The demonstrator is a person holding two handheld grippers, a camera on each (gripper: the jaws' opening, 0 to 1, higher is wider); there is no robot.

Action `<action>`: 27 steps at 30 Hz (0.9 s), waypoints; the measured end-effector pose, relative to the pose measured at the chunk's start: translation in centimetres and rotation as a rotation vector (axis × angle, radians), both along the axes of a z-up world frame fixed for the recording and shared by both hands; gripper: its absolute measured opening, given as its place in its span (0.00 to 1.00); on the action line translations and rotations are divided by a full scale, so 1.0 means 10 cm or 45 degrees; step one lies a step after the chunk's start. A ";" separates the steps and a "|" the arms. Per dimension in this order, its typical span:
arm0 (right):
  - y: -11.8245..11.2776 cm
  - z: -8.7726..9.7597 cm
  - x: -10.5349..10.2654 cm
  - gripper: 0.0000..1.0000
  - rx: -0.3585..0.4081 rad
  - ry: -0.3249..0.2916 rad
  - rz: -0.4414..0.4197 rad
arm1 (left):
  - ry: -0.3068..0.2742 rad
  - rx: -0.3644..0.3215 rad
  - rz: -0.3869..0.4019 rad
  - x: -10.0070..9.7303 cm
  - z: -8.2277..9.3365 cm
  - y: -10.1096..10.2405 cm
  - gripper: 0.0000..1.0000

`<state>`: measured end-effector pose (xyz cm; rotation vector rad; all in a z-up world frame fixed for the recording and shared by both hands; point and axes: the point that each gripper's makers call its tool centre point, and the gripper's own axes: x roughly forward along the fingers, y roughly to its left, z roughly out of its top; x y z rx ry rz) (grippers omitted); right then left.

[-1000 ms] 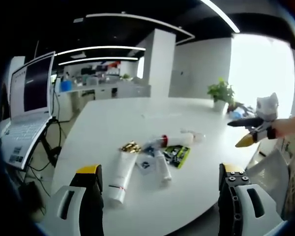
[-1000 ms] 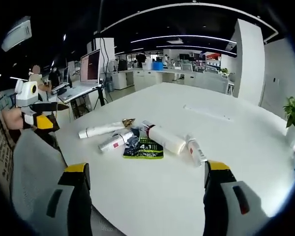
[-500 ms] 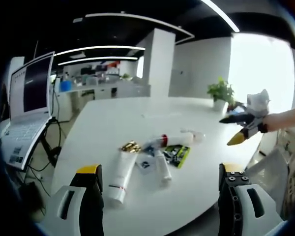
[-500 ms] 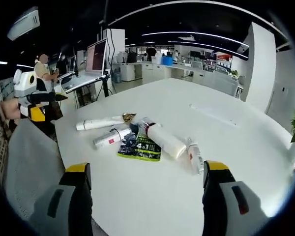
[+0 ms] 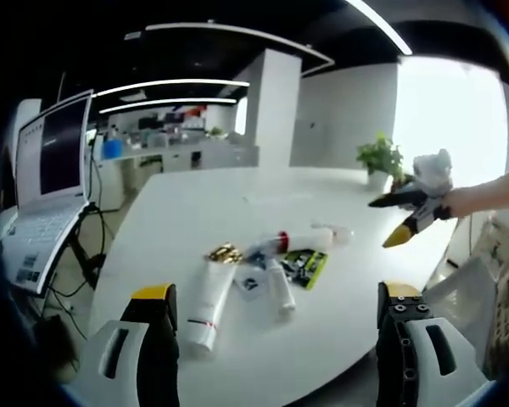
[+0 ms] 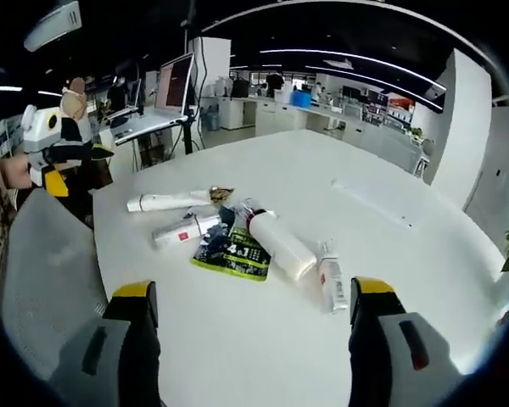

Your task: Arrange the skincare products in the storage area until every visible bottle or jar stands upright without overlapping.

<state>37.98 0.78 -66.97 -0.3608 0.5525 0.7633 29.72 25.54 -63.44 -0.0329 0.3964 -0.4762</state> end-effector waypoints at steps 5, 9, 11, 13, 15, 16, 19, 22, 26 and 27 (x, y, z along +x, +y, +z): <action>-0.02 -0.03 0.06 0.94 -0.038 0.010 0.040 | 0.003 0.009 -0.005 0.00 -0.01 -0.01 0.96; -0.04 -0.08 0.10 0.93 -0.071 0.030 0.069 | 0.004 0.016 -0.011 -0.01 -0.02 -0.01 0.97; -0.05 -0.10 0.13 0.93 -0.087 0.035 0.080 | 0.005 0.021 -0.014 -0.01 -0.02 -0.02 0.97; -0.06 -0.12 0.17 0.93 -0.096 0.041 0.084 | 0.006 0.028 -0.018 -0.01 -0.02 -0.02 0.97; -0.05 -0.13 0.19 0.93 -0.100 0.046 0.089 | 0.007 0.037 -0.024 -0.01 -0.03 -0.02 0.97; -0.05 -0.13 0.20 0.92 -0.102 0.047 0.092 | 0.007 0.041 -0.026 -0.01 -0.03 -0.03 0.97; -0.04 -0.16 0.25 0.92 -0.110 0.053 0.100 | 0.009 0.054 -0.035 -0.02 -0.04 -0.03 0.97; -0.04 -0.21 0.28 0.89 -0.110 0.068 0.105 | 0.011 0.060 -0.041 -0.02 -0.05 -0.04 0.97; -0.01 -0.27 0.30 0.88 -0.115 0.076 0.113 | 0.015 0.061 -0.049 -0.03 -0.05 -0.05 0.97; 0.00 -0.28 0.31 0.87 -0.116 0.078 0.116 | 0.015 0.062 -0.049 -0.03 -0.05 -0.05 0.97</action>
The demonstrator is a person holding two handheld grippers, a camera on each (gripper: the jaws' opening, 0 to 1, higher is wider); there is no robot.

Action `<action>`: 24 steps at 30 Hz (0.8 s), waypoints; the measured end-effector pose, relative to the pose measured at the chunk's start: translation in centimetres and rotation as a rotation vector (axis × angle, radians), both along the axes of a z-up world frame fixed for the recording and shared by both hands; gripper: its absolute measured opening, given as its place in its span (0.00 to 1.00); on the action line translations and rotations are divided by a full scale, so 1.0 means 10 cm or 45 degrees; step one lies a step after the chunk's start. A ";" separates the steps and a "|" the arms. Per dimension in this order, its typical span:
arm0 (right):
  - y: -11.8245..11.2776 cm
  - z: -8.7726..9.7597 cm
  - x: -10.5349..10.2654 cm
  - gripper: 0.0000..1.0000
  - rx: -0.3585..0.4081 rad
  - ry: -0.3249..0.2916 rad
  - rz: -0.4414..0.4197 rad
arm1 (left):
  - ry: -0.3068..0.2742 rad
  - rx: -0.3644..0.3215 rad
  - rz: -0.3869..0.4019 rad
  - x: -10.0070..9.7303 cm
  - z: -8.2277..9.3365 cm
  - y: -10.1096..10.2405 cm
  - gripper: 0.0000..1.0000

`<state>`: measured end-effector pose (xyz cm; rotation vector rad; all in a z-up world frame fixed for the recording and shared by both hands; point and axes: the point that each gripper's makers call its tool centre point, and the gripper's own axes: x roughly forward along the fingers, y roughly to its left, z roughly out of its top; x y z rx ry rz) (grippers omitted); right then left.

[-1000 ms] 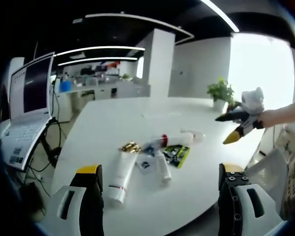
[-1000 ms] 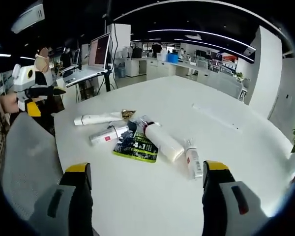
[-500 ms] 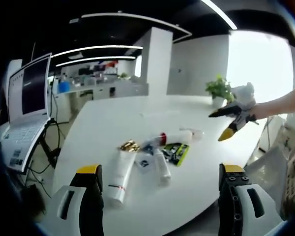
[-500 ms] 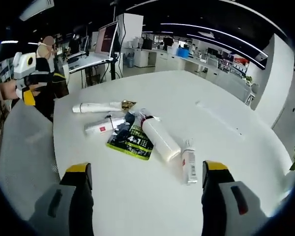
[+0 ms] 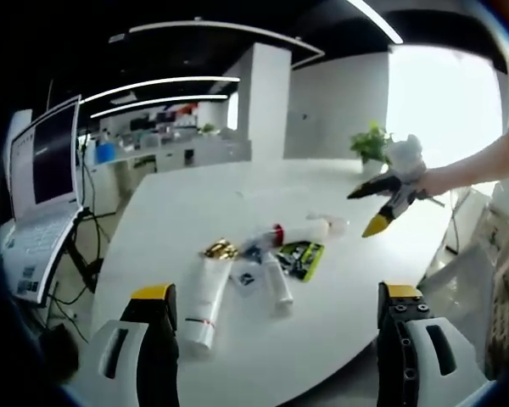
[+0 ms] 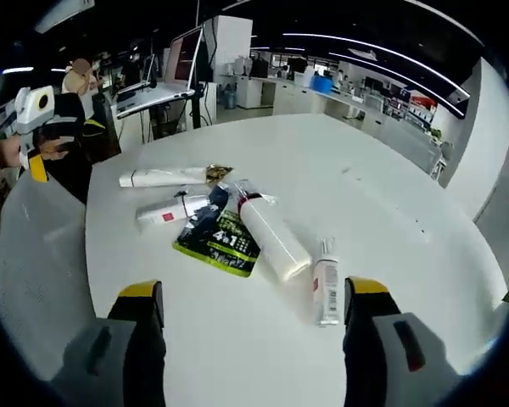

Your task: Arrange the skincare products in the storage area until every visible bottle or jar stands upright without overlapping.

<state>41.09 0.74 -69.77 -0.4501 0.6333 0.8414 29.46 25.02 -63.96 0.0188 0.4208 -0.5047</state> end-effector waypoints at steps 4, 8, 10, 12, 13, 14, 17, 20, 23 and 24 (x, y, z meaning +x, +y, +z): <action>0.02 -0.07 0.03 0.86 -0.024 0.014 0.025 | 0.002 -0.003 0.002 0.00 -0.01 0.01 0.97; 0.01 -0.11 0.09 0.84 -0.041 0.019 0.040 | 0.005 -0.003 0.001 0.01 -0.02 0.01 0.97; 0.00 -0.12 0.12 0.84 -0.049 0.022 0.044 | 0.008 -0.002 0.001 0.01 -0.02 0.01 0.97; -0.01 -0.13 0.14 0.84 -0.056 0.024 0.046 | 0.008 -0.002 0.001 0.01 -0.02 0.01 0.97; -0.01 -0.13 0.15 0.83 -0.058 0.025 0.046 | 0.009 -0.002 0.000 0.01 -0.02 0.01 0.97; -0.01 -0.13 0.16 0.83 -0.059 0.025 0.046 | 0.010 0.000 0.000 0.01 -0.03 0.01 0.97; -0.02 -0.15 0.20 0.83 -0.065 0.028 0.044 | 0.010 -0.001 0.001 0.01 -0.02 0.01 0.97; -0.02 -0.19 0.25 0.82 -0.078 0.035 0.049 | 0.012 -0.002 0.004 0.01 -0.02 0.01 0.97; -0.01 -0.20 0.28 0.82 -0.081 0.039 0.052 | 0.014 -0.003 0.002 0.01 -0.03 0.00 0.97; -0.01 -0.20 0.27 0.82 -0.085 0.039 0.054 | 0.015 -0.003 0.001 0.01 -0.03 0.00 0.97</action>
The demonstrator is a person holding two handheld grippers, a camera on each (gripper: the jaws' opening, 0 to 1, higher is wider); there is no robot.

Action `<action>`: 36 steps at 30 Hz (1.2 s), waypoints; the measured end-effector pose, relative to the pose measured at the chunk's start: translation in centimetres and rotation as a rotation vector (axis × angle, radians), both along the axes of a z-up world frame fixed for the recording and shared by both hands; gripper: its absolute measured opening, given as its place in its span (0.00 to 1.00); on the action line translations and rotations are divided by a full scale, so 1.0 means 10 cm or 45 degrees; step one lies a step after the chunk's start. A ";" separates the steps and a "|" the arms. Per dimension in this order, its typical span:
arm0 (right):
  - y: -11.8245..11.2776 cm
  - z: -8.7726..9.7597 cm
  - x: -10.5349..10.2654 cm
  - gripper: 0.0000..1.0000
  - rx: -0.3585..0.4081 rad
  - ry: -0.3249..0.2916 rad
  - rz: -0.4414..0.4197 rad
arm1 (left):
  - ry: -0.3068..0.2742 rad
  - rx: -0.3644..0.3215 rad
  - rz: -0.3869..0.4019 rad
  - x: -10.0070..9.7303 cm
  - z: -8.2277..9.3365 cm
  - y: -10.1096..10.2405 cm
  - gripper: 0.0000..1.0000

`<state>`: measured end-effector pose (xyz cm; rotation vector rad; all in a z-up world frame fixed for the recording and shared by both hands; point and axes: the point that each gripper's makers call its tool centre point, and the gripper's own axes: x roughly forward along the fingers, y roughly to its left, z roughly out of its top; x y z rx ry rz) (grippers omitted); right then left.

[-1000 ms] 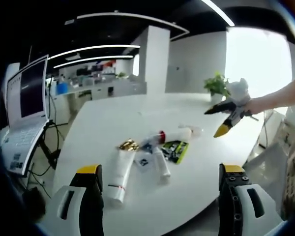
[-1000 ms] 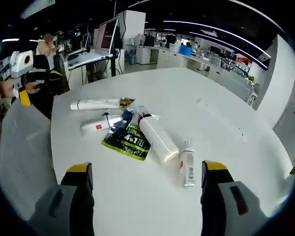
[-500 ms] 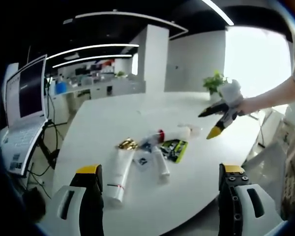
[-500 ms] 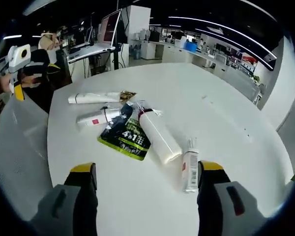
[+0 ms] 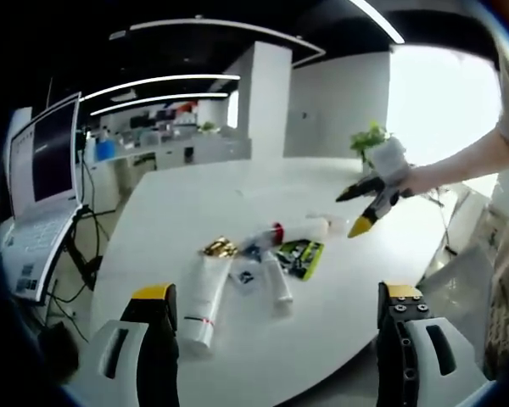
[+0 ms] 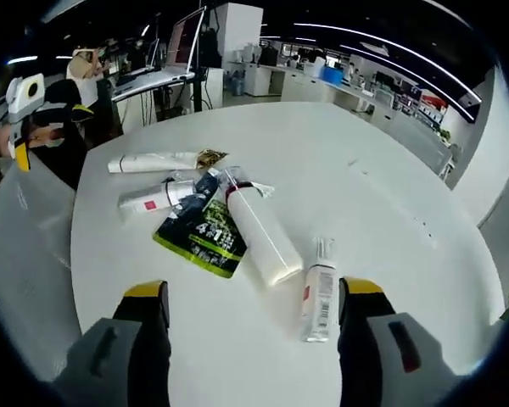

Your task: Arrange the skincare products in the storage area until every visible bottle or jar stands upright without overlapping.

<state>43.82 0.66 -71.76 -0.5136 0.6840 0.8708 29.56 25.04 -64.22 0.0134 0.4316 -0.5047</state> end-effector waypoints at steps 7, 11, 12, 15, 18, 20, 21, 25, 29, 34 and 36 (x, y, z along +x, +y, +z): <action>0.03 -0.03 0.11 0.81 -0.017 0.004 0.019 | 0.006 -0.004 -0.001 0.00 0.00 0.00 0.96; 0.08 -0.03 0.18 0.79 0.001 0.009 0.015 | 0.011 -0.001 -0.005 0.00 -0.01 -0.01 0.97; 0.11 -0.03 0.20 0.77 -0.002 0.005 0.027 | 0.011 0.000 -0.006 0.00 -0.01 -0.01 0.97; 0.17 -0.07 0.25 0.74 -0.039 0.008 0.087 | 0.015 0.000 -0.006 0.00 -0.02 -0.01 0.97; 0.29 -0.10 0.32 0.71 -0.067 0.010 0.146 | 0.018 0.001 -0.005 0.00 -0.02 -0.01 0.96; 0.38 -0.13 0.37 0.69 -0.053 0.034 0.172 | 0.019 0.002 -0.004 0.00 -0.03 -0.01 0.97; 0.41 -0.15 0.37 0.67 -0.061 0.047 0.194 | 0.020 0.002 -0.003 0.00 -0.03 -0.01 0.96; 0.51 -0.24 0.38 0.62 -0.104 0.078 0.267 | 0.022 0.001 0.003 0.01 -0.03 0.01 0.96; 0.62 -0.27 0.41 0.61 -0.109 0.088 0.307 | 0.024 0.000 0.010 0.01 -0.04 0.02 0.96; 0.72 -0.34 0.47 0.58 -0.142 0.103 0.354 | 0.026 -0.003 0.012 0.02 -0.04 0.03 0.96; 0.75 -0.37 0.50 0.56 -0.156 0.109 0.363 | 0.028 0.000 0.009 0.02 -0.05 0.03 0.96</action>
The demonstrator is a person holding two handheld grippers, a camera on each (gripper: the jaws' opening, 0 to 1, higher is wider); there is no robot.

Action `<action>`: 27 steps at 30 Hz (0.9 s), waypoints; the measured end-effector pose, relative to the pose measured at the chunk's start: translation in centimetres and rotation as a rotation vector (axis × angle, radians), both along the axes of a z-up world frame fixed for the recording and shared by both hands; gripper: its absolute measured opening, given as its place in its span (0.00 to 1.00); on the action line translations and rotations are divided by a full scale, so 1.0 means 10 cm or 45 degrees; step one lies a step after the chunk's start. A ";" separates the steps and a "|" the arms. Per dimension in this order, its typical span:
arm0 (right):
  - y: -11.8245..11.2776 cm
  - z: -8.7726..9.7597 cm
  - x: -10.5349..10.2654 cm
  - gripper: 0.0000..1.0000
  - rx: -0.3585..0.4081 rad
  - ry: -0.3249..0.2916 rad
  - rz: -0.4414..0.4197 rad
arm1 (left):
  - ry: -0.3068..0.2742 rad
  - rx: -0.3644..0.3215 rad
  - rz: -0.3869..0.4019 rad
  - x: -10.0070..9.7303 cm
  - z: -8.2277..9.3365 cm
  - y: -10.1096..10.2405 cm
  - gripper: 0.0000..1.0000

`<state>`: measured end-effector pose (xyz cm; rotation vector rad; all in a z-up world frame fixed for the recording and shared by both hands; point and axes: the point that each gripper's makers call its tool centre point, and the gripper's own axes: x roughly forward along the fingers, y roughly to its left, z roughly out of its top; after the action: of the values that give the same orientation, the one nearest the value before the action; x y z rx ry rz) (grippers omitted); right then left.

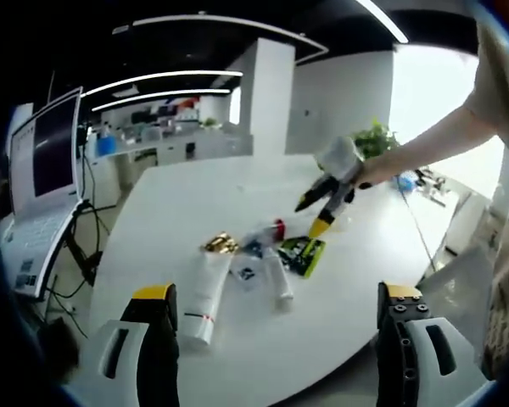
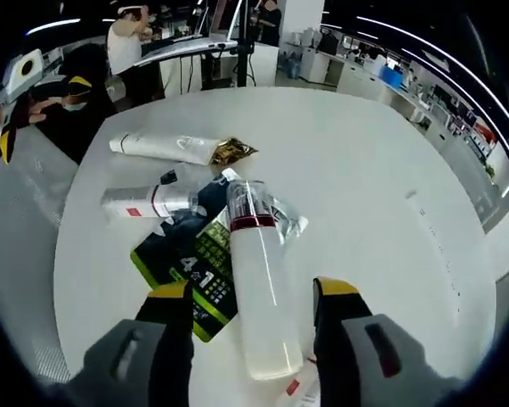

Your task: Arrange the skincare products in the storage area until every visible bottle or jar stands upright without overlapping.

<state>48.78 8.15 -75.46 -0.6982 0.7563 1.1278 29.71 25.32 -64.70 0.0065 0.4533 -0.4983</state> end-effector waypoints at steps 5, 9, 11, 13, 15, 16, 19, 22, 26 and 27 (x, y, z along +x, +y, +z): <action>0.03 -0.09 0.09 0.50 -0.024 0.023 0.011 | 0.005 0.006 -0.008 0.00 -0.02 -0.01 0.96; 0.07 -0.13 0.12 0.46 -0.050 0.027 0.025 | 0.010 0.005 -0.010 0.00 -0.03 0.00 0.96; 0.10 -0.14 0.12 0.46 -0.053 0.034 0.028 | 0.011 0.002 -0.009 0.00 -0.03 0.00 0.96; 0.12 -0.15 0.13 0.45 -0.065 0.033 0.031 | 0.011 -0.001 -0.007 0.00 -0.03 0.00 0.96; 0.13 -0.17 0.15 0.43 -0.073 0.041 0.035 | 0.011 -0.002 -0.005 0.00 -0.03 0.00 0.96; 0.13 -0.18 0.15 0.42 -0.076 0.046 0.035 | 0.010 -0.003 -0.004 0.00 -0.03 0.01 0.96; 0.15 -0.21 0.16 0.41 -0.098 0.060 0.032 | 0.009 -0.004 -0.001 0.00 -0.02 0.00 0.96; 0.16 -0.21 0.17 0.39 -0.099 0.075 0.017 | 0.007 -0.006 0.004 0.00 -0.01 0.01 0.96; 0.16 -0.23 0.19 0.38 -0.098 0.093 -0.003 | 0.004 -0.008 0.009 -0.01 0.00 0.01 0.96; 0.16 -0.24 0.19 0.38 -0.104 0.102 -0.001 | 0.004 -0.008 0.009 -0.01 0.00 0.01 0.96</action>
<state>50.65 9.78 -77.85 -0.7248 0.8744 1.1345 29.63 25.38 -64.66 -0.0020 0.4548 -0.4929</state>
